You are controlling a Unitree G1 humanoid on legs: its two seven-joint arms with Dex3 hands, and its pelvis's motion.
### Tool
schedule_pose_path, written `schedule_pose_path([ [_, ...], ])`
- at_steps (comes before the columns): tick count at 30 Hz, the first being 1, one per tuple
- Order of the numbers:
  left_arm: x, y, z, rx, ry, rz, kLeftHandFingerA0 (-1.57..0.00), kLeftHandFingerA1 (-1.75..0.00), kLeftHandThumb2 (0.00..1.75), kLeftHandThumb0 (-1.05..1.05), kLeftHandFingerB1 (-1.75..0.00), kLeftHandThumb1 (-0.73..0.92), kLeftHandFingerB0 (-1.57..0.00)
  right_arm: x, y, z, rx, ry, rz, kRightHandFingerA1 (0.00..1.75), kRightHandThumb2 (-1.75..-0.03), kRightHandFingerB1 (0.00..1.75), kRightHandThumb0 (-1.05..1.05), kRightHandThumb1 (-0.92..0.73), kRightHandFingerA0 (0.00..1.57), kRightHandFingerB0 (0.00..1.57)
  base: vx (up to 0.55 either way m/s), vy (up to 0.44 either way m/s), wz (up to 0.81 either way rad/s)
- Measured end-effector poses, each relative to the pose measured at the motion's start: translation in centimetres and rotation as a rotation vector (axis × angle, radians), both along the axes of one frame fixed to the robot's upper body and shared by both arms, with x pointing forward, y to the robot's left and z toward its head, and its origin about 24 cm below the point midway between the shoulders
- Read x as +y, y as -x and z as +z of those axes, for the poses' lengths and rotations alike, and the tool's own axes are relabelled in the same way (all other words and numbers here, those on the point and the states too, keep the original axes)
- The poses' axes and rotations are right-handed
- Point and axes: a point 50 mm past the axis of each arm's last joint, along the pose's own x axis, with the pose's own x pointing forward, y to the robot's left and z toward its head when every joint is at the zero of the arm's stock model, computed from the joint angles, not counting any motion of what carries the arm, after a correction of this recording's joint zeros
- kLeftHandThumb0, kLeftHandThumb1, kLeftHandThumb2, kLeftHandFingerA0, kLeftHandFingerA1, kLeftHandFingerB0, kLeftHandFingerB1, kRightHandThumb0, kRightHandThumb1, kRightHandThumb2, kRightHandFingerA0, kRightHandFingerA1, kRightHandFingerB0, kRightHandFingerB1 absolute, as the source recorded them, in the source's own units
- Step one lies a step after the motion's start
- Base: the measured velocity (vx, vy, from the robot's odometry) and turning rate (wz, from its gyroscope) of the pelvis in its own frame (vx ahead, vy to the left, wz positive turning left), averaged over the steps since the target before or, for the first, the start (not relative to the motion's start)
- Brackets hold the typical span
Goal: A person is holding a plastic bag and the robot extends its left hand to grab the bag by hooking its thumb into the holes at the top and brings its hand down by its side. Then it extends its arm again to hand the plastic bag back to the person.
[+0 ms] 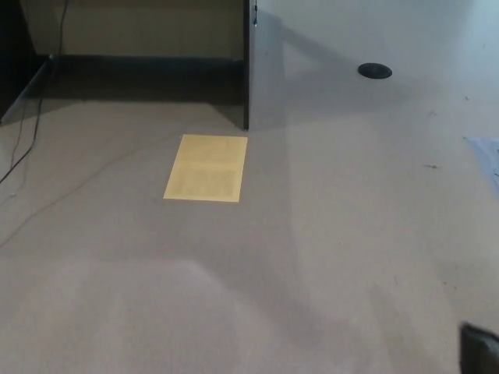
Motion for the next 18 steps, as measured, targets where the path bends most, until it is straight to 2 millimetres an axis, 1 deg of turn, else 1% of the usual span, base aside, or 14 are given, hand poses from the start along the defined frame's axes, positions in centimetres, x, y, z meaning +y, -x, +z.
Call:
schedule_pose_path([
  [7, -0.04, 0.27, -0.01, -0.006, 0.005, -0.007, -0.53, -0.42, 0.57, -0.32, -0.35, 0.57, -0.42, -0.1, 0.41, -0.15, 0.001, -0.001, 0.001, 0.58, -0.8, 0.51, -0.4, -0.59, 0.64, 0.5, 0.0, 0.0, 0.0],
  [11, 0.01, 0.54, -0.13, -0.001, 0.007, -0.005, -0.55, -0.44, 0.57, -0.31, -0.36, 0.56, -0.43, -0.18, 0.71, -0.29, 0.007, 0.001, -0.001, 0.59, -0.79, 0.51, -0.39, -0.59, 0.65, 0.5, 0.0, 0.0, 0.0],
  [12, 0.04, 0.61, -0.17, 0.002, 0.007, -0.003, -0.56, -0.45, 0.57, -0.31, -0.35, 0.55, -0.42, -0.2, 0.77, -0.33, 0.009, 0.001, -0.002, 0.58, -0.79, 0.51, -0.39, -0.6, 0.64, 0.5, 0.0, 0.0, 0.0],
  [15, 0.13, 0.69, -0.2, 0.002, 0.009, 0.003, -0.54, -0.45, 0.57, -0.32, -0.34, 0.54, -0.4, -0.24, 0.9, -0.39, 0.013, 0.0, -0.003, 0.59, -0.8, 0.52, -0.39, -0.6, 0.65, 0.5, 0.0, 0.0, 0.0],
  [16, 0.17, 0.68, -0.19, 0.0, 0.009, 0.006, -0.49, -0.42, 0.57, -0.33, -0.34, 0.54, -0.38, -0.26, 0.94, -0.41, 0.014, 0.0, -0.004, 0.49, -0.6, 0.41, -0.31, -0.7, 0.7, 0.54, 0.0, 0.0, 0.0],
  [17, 0.19, 0.68, -0.18, -0.001, 0.009, 0.007, -0.44, -0.49, 0.68, -0.38, -0.42, 0.44, -0.34, -0.27, 0.97, -0.42, 0.014, -0.001, -0.004, 0.49, -0.6, 0.41, -0.31, -0.69, 0.7, 0.54, 0.0, 0.0, 0.0],
  [18, 0.22, 0.68, -0.19, -0.001, 0.01, 0.009, -0.44, -0.49, 0.68, -0.38, -0.42, 0.44, -0.34, -0.29, 1.03, -0.45, 0.015, -0.002, -0.005, 0.49, -0.6, 0.41, -0.31, -0.69, 0.7, 0.54, 0.0, 0.0, 0.0],
])
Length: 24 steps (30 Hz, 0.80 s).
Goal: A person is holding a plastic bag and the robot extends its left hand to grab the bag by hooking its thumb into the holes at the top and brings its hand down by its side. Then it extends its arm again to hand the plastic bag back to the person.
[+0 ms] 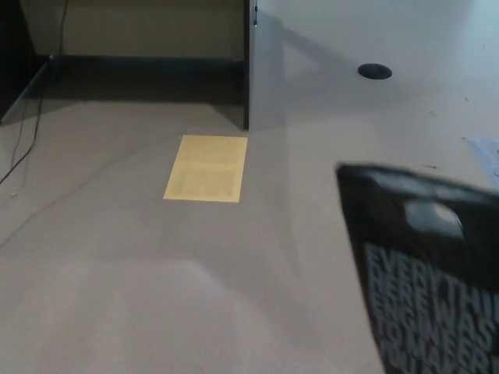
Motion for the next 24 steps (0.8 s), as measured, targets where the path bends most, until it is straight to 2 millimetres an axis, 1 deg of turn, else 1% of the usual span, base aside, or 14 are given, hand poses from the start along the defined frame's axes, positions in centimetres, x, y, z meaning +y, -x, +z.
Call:
schedule_pose_path([
  [1, 0.0, 0.0, 0.0, -0.002, 0.001, 0.002, -0.47, -0.42, 0.56, -0.31, -0.34, 0.52, -0.36, 0.0, 0.0, 0.0, 0.0, 0.0, 0.0, 0.59, -0.8, 0.53, -0.39, -0.6, 0.66, 0.51, 0.0, 0.0, 0.0],
  [2, 0.1, 0.0, 0.0, -0.006, 0.002, 0.004, -0.46, -0.42, 0.56, -0.31, -0.34, 0.52, -0.36, 0.0, -0.1, 0.0, 0.0, 0.001, 0.0, 0.6, -0.81, 0.53, -0.39, -0.6, 0.67, 0.51, 0.0, 0.0, 0.0],
  [5, 0.1, -0.1, 0.1, -0.017, 0.002, 0.005, -0.42, -0.41, 0.56, -0.33, -0.32, 0.52, -0.31, 0.0, -0.3, 0.1, -0.005, 0.002, 0.003, 0.6, -0.8, 0.52, -0.39, -0.59, 0.66, 0.51, 0.0, 0.0, 0.0],
  [6, 0.1, 0.0, 0.1, -0.023, 0.001, 0.005, -0.35, -0.46, 0.69, -0.45, -0.4, 0.43, -0.26, 0.0, -0.3, 0.1, -0.006, 0.003, 0.005, 0.5, -0.59, 0.42, -0.32, -0.69, 0.7, 0.55, 0.0, 0.0, 0.0],
  [9, 0.0, 0.5, 0.3, -0.05, -0.007, 0.009, -0.34, -0.45, 0.66, -0.41, -0.4, 0.41, -0.28, 0.1, 0.1, -0.1, -0.003, 0.001, 0.011, 0.6, -0.8, 0.52, -0.39, -0.59, 0.64, 0.5, 0.0, 0.0, 0.0],
  [10, 0.0, 0.6, 0.4, -0.069, -0.012, 0.01, -0.29, -0.49, 0.69, -0.47, -0.4, 0.41, -0.25, 0.1, 0.3, -0.1, 0.001, 0.0, 0.012, 0.5, -0.6, 0.41, -0.31, -0.69, 0.71, 0.54, 0.0, 0.0, 0.0],
  [11, -0.1, 0.7, 0.6, -0.09, -0.016, 0.01, -0.29, -0.49, 0.69, -0.47, -0.4, 0.41, -0.25, 0.1, 0.4, -0.2, 0.004, 0.0, 0.013, 0.5, -0.6, 0.41, -0.31, -0.69, 0.71, 0.54, 0.0, 0.0, 0.0],
  [13, -0.4, 0.2, 1.4, -0.164, -0.028, 0.001, -0.52, -0.56, 0.55, -0.36, -0.32, 0.48, -0.32, 0.1, 0.4, -0.2, 0.003, -0.001, 0.014, 0.54, -0.6, 0.41, -0.3, -0.68, 0.75, 0.53, 0.0, 0.0, 0.0],
  [14, -0.7, -0.2, 2.1, -0.217, -0.034, -0.008, -0.52, -0.56, 0.55, -0.36, -0.32, 0.48, -0.32, 0.1, 0.4, -0.2, 0.002, -0.001, 0.014, 0.54, -0.6, 0.41, -0.3, -0.68, 0.75, 0.53, 0.0, 0.0, 0.0],
  [15, -0.9, -0.5, 2.6, -0.253, -0.037, -0.013, -0.35, -0.48, 0.67, -0.46, -0.39, 0.4, -0.23, 0.1, 0.4, -0.2, 0.001, -0.001, 0.014, 0.53, -0.6, 0.41, -0.31, -0.68, 0.73, 0.53, 0.0, 0.0, 0.0],
  [17, -1.5, -1.3, 3.5, -0.324, -0.034, -0.031, -0.29, -0.32, 0.55, -0.38, -0.32, 0.49, -0.27, 0.1, 0.4, -0.2, 0.001, -0.002, 0.015, 0.51, -0.6, 0.41, -0.31, -0.69, 0.73, 0.54, 0.0, 0.0, 0.0],
  [19, -2.2, -2.4, 5.0, -0.417, -0.028, -0.063, -0.28, -0.33, 0.55, -0.38, -0.33, 0.48, -0.29, 0.1, 0.4, -0.2, 0.001, -0.002, 0.015, 0.51, -0.6, 0.41, -0.31, -0.69, 0.74, 0.54, 0.0, 0.0, 0.0],
  [20, -2.4, -2.7, 5.5, -0.446, -0.028, -0.073, -0.31, -0.37, 0.55, -0.43, -0.33, 0.48, -0.27, 0.1, 0.4, -0.2, 0.001, -0.002, 0.015, 0.59, -0.8, 0.51, -0.39, -0.59, 0.65, 0.5, 0.0, 0.0, 0.0],
  [24, -3.5, -4.4, 8.7, -0.613, -0.034, -0.13, -0.3, -0.37, 0.55, -0.38, -0.34, 0.47, -0.28, 0.2, 0.4, -0.2, 0.001, -0.002, 0.015, 0.59, -0.8, 0.52, -0.39, -0.59, 0.64, 0.5, 0.0, 0.0, 0.0],
])
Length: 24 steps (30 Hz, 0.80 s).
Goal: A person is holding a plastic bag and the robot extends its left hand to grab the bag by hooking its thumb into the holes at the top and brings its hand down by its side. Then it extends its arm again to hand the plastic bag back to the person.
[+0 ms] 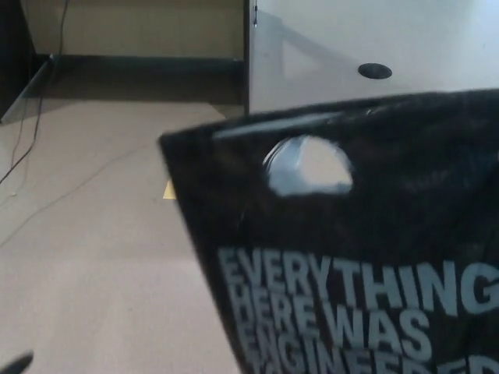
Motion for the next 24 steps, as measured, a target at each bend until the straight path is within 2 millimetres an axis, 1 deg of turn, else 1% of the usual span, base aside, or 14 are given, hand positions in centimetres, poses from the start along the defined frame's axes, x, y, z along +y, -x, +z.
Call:
schedule_pose_path([
  [4, -0.9, -1.3, 3.0, -0.142, -0.018, -0.052, -0.3, -0.37, 0.54, -0.36, -0.33, 0.46, -0.27, 0.0, 0.0, 0.0, 0.0, 0.0, 0.0, 0.59, -0.79, 0.51, -0.39, -0.58, 0.65, 0.5, 0.0, 0.0, 0.0],
  [5, -1.4, -1.7, 4.4, -0.207, -0.028, -0.075, -0.5, -0.44, 0.54, -0.41, -0.32, 0.48, -0.25, 0.0, 0.0, 0.0, 0.0, 0.0, 0.0, 0.6, -0.79, 0.52, -0.39, -0.58, 0.66, 0.5, 0.0, 0.0, 0.0],
  [7, -1.9, -2.3, 6.0, -0.282, -0.038, -0.101, -0.98, -1.06, 0.54, -0.41, -0.31, 0.48, -0.23, 0.0, 0.0, 0.0, 0.0, 0.0, 0.0, 0.59, -0.79, 0.51, -0.39, -0.58, 0.64, 0.5, 0.0, 0.0, 0.0],
  [9, -2.9, -2.9, 8.3, -0.385, -0.052, -0.146, -1.14, -1.06, 0.54, -0.44, -0.31, 0.48, -0.25, 0.0, 0.0, 0.0, -0.001, 0.0, 0.0, 0.6, -0.79, 0.51, -0.38, -0.59, 0.66, 0.49, 0.0, 0.0, 0.0],
  [11, -3.7, -3.4, 10.1, -0.46, -0.061, -0.18, -1.02, -0.85, 0.55, -0.48, -0.31, 0.47, -0.24, 0.0, 0.0, 0.0, -0.001, 0.0, 0.0, 0.6, -0.79, 0.51, -0.38, -0.59, 0.66, 0.5, 0.0, 0.0, 0.0],
  [12, -4.0, -3.5, 10.9, -0.493, -0.066, -0.194, -0.44, -0.41, 0.54, -0.45, -0.3, 0.46, -0.22, 0.0, 0.0, 0.0, -0.002, 0.0, 0.0, 0.51, -0.6, 0.41, -0.31, -0.68, 0.72, 0.54, 0.0, 0.0, 0.0],
  [13, -4.5, -3.6, 12.0, -0.54, -0.073, -0.216, -0.27, -0.44, 0.67, -0.51, -0.37, 0.38, -0.15, 0.0, -0.1, 0.0, -0.002, 0.0, 0.001, 0.51, -0.61, 0.41, -0.31, -0.68, 0.72, 0.53, 0.0, 0.0, 0.0],
  [14, -4.9, -3.7, 12.8, -0.573, -0.079, -0.232, -0.23, -0.41, 0.67, -0.54, -0.35, 0.39, -0.12, 0.0, -0.1, 0.0, -0.003, 0.0, 0.001, 0.59, -0.79, 0.51, -0.39, -0.59, 0.64, 0.5, 0.0, 0.0, 0.0],
  [18, -7.0, -3.5, 16.6, -0.72, -0.104, -0.312, -0.18, -0.39, 0.65, -0.54, -0.35, 0.38, -0.12, 0.0, -0.1, 0.0, -0.003, -0.001, 0.001, 0.61, -0.8, 0.52, -0.39, -0.59, 0.67, 0.5, 0.0, 0.0, 0.0],
  [19, -7.5, -3.4, 17.5, -0.755, -0.11, -0.334, -0.15, -0.39, 0.66, -0.54, -0.34, 0.39, -0.12, 0.0, -0.1, 0.0, -0.004, -0.001, 0.001, 0.52, -0.6, 0.41, -0.31, -0.69, 0.73, 0.54, 0.0, 0.0, 0.0],
  [20, -7.9, -3.3, 18.0, -0.774, -0.113, -0.347, -0.15, -0.38, 0.64, -0.53, -0.34, 0.39, -0.12, 0.0, -0.1, 0.0, -0.004, -0.001, 0.001, 0.61, -0.81, 0.52, -0.39, -0.59, 0.66, 0.49, 0.0, 0.0, 0.0],
  [22, -8.8, -2.9, 19.3, -0.819, -0.121, -0.384, -0.15, -0.39, 0.65, -0.54, -0.34, 0.39, -0.1, 0.0, -0.1, 0.1, -0.005, -0.001, 0.0, 0.6, -0.8, 0.52, -0.39, -0.59, 0.65, 0.5, 0.0, 0.0, 0.0],
  [23, -9.2, -2.8, 19.8, -0.835, -0.124, -0.4, -0.01, -0.49, 0.85, -0.3, -0.48, 0.28, 0.0, 0.0, -0.1, 0.1, -0.005, -0.001, 0.0, 0.59, -0.79, 0.51, -0.39, -0.59, 0.64, 0.49, 0.0, 0.0, 0.0],
  [24, -9.5, -2.6, 20.2, -0.846, -0.127, -0.413, -0.01, -0.49, 0.85, -0.3, -0.47, 0.28, 0.0, 0.0, -0.1, 0.1, -0.006, -0.001, 0.0, 0.59, -0.79, 0.51, -0.39, -0.59, 0.64, 0.49, 0.0, 0.0, 0.0],
])
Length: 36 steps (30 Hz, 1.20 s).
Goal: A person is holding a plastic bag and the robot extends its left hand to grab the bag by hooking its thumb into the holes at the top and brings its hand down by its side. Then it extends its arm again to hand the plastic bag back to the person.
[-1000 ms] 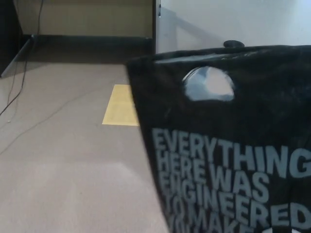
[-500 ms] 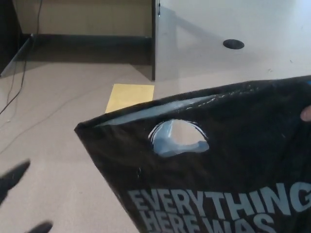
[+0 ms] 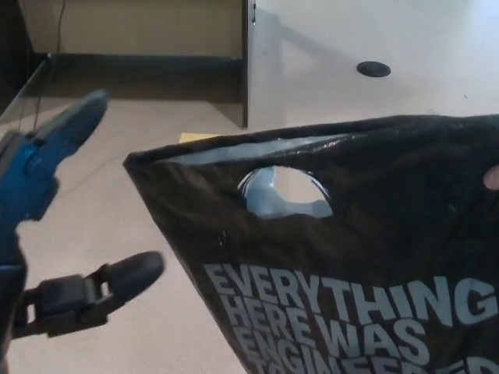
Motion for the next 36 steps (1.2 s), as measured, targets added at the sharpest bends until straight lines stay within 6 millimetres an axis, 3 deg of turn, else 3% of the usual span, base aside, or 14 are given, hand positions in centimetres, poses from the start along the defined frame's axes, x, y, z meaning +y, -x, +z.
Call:
schedule_pose_path([
  [10, -2.8, -1.4, 2.3, -0.007, -0.071, -0.08, -0.02, -0.5, 0.84, -0.29, -0.47, 0.27, 0.0, -0.1, 0.2, -0.1, 0.004, 0.0, -0.003, 0.6, -0.79, 0.51, -0.39, -0.59, 0.65, 0.5, 0.0, 0.0, 0.0],
  [13, -3.6, -2.6, 2.6, 0.011, -0.088, -0.075, -0.02, -0.5, 0.84, -0.29, -0.47, 0.26, 0.0, -0.1, 0.2, 0.0, 0.004, 0.0, -0.01, 0.52, -0.6, 0.41, -0.32, -0.68, 0.73, 0.53, 0.0, 0.0, 0.0],
  [16, -4.2, -3.8, 2.7, 0.039, -0.098, -0.065, -0.02, -0.49, 0.85, -0.29, -0.47, 0.29, 0.0, -0.2, 0.1, 0.0, -0.001, 0.0, -0.014, 0.59, -0.81, 0.51, -0.4, -0.59, 0.64, 0.49, 0.0, 0.0, 0.0],
  [17, -4.4, -4.1, 2.8, 0.048, -0.103, -0.061, -0.19, -0.33, 0.55, -0.48, -0.27, 0.47, -0.16, -0.2, 0.1, 0.0, -0.001, 0.001, -0.012, 0.58, -0.8, 0.51, -0.4, -0.59, 0.62, 0.49, 0.0, 0.0, 0.0],
  [20, -4.8, -4.8, 2.7, 0.066, -0.112, -0.049, -0.21, -0.33, 0.55, -0.48, -0.27, 0.48, -0.15, -0.2, 0.1, 0.0, -0.001, 0.003, -0.009, 0.58, -0.8, 0.51, -0.4, -0.59, 0.61, 0.49, 0.0, 0.0, 0.0],
  [21, -5.1, -5.3, 2.7, 0.083, -0.118, -0.037, -0.02, -0.49, 0.87, -0.29, -0.47, 0.32, -0.01, -0.2, 0.1, 0.1, -0.002, 0.004, -0.009, 0.58, -0.8, 0.51, -0.4, -0.59, 0.62, 0.49, 0.0, 0.0, 0.0],
  [22, -5.2, -5.5, 2.7, 0.09, -0.124, -0.029, -0.15, -0.39, 0.65, -0.52, -0.33, 0.41, -0.11, -0.2, 0.0, 0.1, -0.003, 0.004, -0.009, 0.51, -0.6, 0.41, -0.32, -0.69, 0.72, 0.54, 0.0, 0.0, 0.0],
  [24, -5.4, -5.8, 2.6, 0.104, -0.131, -0.017, -0.19, -0.34, 0.54, -0.43, -0.27, 0.46, -0.15, -0.2, -0.1, 0.1, -0.006, 0.004, -0.009, 0.51, -0.6, 0.41, -0.32, -0.69, 0.73, 0.54, 0.0, 0.0, 0.0],
  [25, -5.5, -6.0, 2.5, 0.112, -0.134, -0.012, -0.02, -0.5, 0.85, -0.27, -0.47, 0.3, 0.0, -0.2, -0.1, 0.1, -0.008, 0.003, -0.01, 0.59, -0.8, 0.52, -0.39, -0.59, 0.64, 0.51, 0.0, 0.0, 0.0],
  [26, -5.7, -6.1, 2.4, 0.122, -0.134, -0.01, -0.02, -0.5, 0.85, -0.27, -0.47, 0.3, 0.0, -0.2, -0.1, 0.2, -0.009, 0.003, -0.01, 0.47, -0.6, 0.41, -0.33, -0.69, 0.68, 0.55, 0.0, 0.0, 0.0],
  [27, -5.8, -6.3, 2.3, 0.133, -0.132, -0.011, -0.02, -0.5, 0.86, -0.28, -0.48, 0.31, 0.0, -0.2, -0.1, 0.2, -0.01, 0.003, -0.01, 0.58, -0.8, 0.52, -0.4, -0.59, 0.63, 0.5, 0.0, 0.0, 0.0],
  [34, -6.5, -6.9, 1.6, 0.179, -0.174, 0.001, -0.01, -0.49, 0.84, -0.27, -0.47, 0.29, 0.0, -0.3, -0.2, 0.3, -0.015, 0.008, -0.005, 0.47, -0.6, 0.41, -0.33, -0.69, 0.68, 0.55, 0.0, 0.0, 0.0],
  [35, -6.7, -7.1, 1.6, 0.184, -0.182, 0.003, -0.18, -0.33, 0.54, -0.42, -0.27, 0.44, -0.14, -0.3, -0.2, 0.3, -0.014, 0.008, -0.006, 0.48, -0.59, 0.41, -0.33, -0.69, 0.7, 0.55, 0.0, 0.0, 0.0],
  [36, -6.8, -7.1, 1.5, 0.186, -0.184, 0.003, -0.18, -0.33, 0.54, -0.42, -0.27, 0.44, -0.14, -0.3, -0.3, 0.3, -0.015, 0.008, -0.006, 0.48, -0.59, 0.41, -0.33, -0.69, 0.7, 0.55, 0.0, 0.0, 0.0],
])
